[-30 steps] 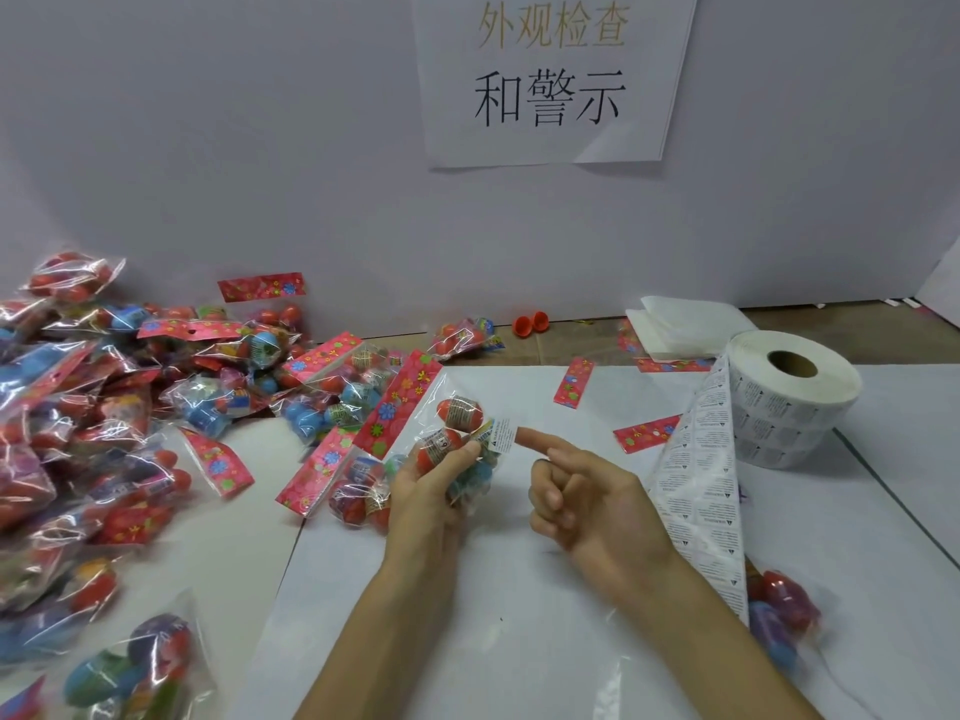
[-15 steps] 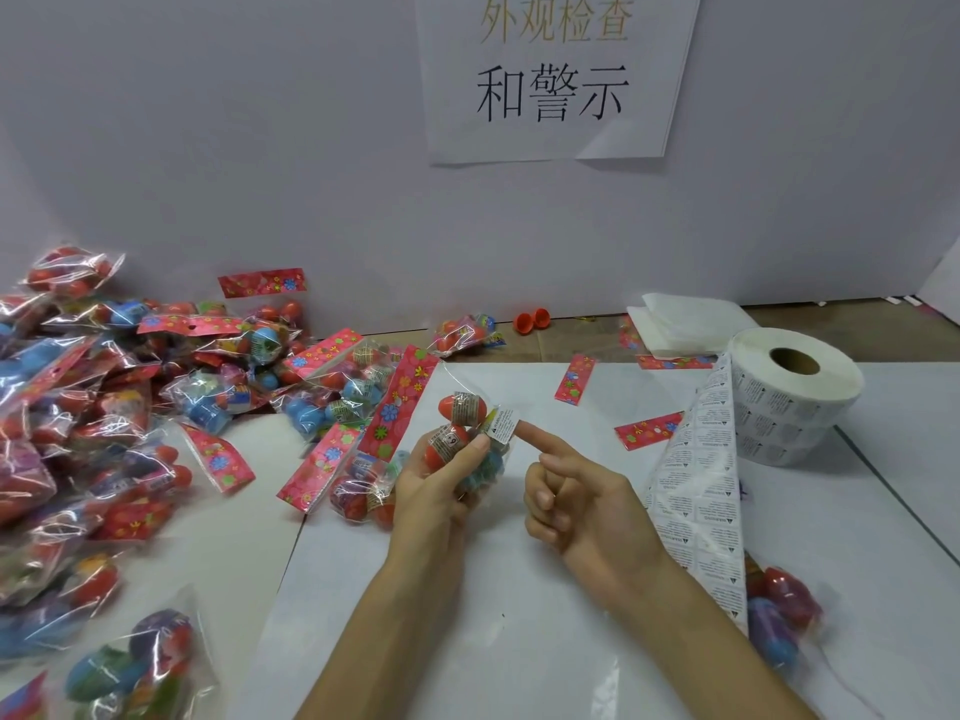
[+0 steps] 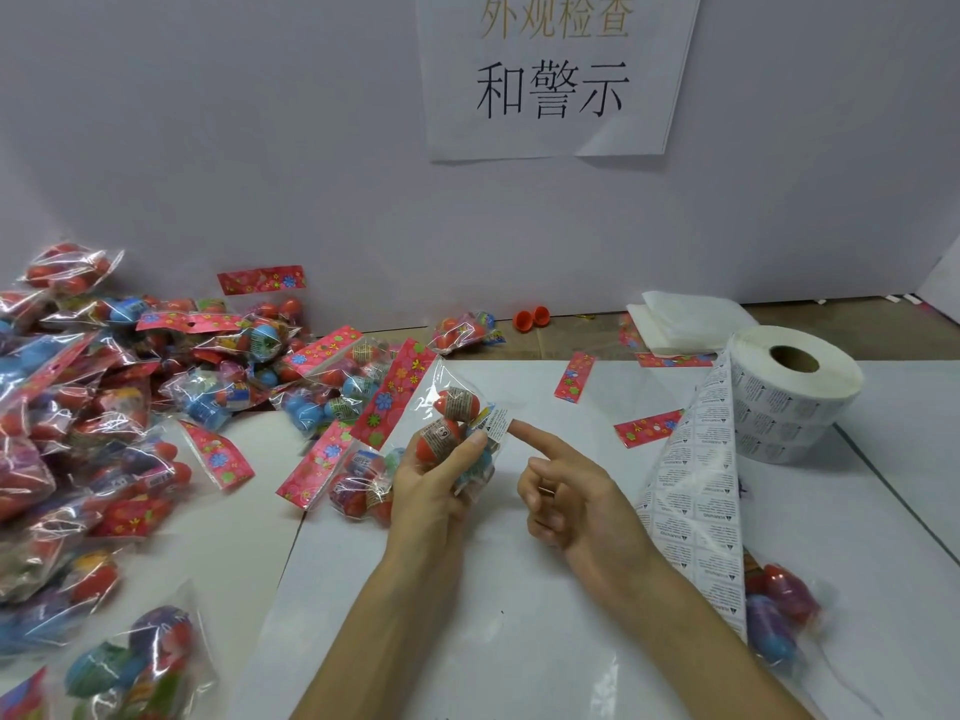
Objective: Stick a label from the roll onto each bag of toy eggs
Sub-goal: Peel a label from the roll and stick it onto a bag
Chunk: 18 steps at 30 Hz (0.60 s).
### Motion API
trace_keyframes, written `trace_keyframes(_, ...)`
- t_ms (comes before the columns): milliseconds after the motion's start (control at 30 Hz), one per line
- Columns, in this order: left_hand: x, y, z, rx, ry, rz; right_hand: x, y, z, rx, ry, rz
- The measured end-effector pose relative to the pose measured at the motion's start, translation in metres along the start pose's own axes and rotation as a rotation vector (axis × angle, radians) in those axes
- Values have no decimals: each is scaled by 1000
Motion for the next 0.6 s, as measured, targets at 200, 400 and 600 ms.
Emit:
trace_keyframes(200,-3,-2,1,-1,11,48,3,0,5,4,-40,-21)
trace_keyframes(400,-7,0,1,-2,16,88,4,0,10,-7,-98,-20)
trace_keyframes(600,-9,0,0,-12,17,113,3,0,9,-86,-307,14)
Point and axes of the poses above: each hand's wrist, its own y-axis towards the middle knuckle, its own x-axis out of the palm, z = x × y, the point moved 6 cm from there along y, towards the middle knuckle, and after that the axes turned 11 degrees about y, right-handed, at the moved point
